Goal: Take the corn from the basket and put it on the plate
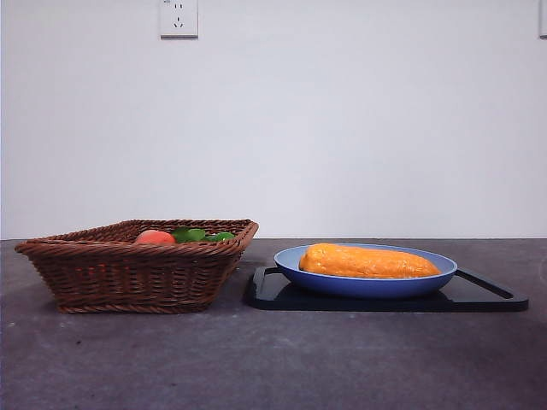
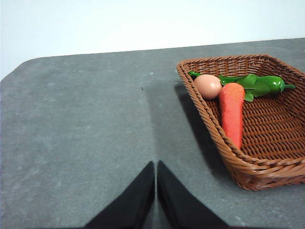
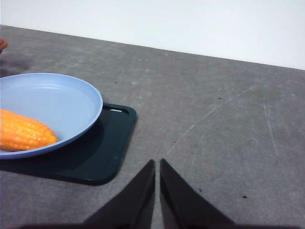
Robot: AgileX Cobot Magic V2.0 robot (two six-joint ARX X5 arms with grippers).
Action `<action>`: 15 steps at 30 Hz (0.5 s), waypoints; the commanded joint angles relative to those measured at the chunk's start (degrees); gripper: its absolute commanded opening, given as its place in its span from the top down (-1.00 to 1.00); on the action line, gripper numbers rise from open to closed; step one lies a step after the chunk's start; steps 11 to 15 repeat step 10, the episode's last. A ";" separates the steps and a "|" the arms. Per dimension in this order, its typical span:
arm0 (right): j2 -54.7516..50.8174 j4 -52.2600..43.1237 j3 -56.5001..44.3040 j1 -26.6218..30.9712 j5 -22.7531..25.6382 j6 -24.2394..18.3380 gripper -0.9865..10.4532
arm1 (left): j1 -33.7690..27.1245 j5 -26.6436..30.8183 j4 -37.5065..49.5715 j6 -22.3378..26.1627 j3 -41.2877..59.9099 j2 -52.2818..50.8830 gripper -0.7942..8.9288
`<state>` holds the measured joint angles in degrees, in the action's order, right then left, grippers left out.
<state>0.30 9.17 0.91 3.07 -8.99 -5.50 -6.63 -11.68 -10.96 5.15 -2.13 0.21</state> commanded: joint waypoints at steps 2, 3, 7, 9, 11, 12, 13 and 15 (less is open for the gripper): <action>-0.09 0.15 -0.35 0.09 0.09 0.98 0.82 | -0.22 -0.04 -2.78 -0.24 0.59 -0.04 0.82; -0.09 0.04 -0.35 0.09 0.09 0.98 0.82 | -0.22 -0.04 -2.78 -0.24 0.59 -0.04 0.82; -0.09 -0.11 -0.35 0.09 0.09 0.98 0.82 | -0.22 -0.04 -2.78 -0.24 0.59 -0.04 0.82; -0.09 -0.11 -0.35 0.09 0.09 0.98 0.82 | -0.22 -0.04 -2.78 -0.24 0.59 -0.04 0.82; -0.09 -0.11 -0.35 0.09 0.09 0.98 0.82 | -0.22 -0.04 -2.78 -0.24 0.59 -0.04 0.82; -0.09 -0.11 -0.35 0.09 0.09 0.98 0.82 | -0.22 -0.04 -2.78 -0.24 0.59 -0.04 0.82; -0.09 -0.11 -0.35 0.09 0.09 0.98 0.82 | -0.22 -0.04 -2.78 -0.24 0.59 -0.04 0.82; -0.09 -0.11 -0.35 0.09 0.09 0.98 0.82 | -0.22 -0.04 -2.78 -0.24 0.59 -0.04 0.82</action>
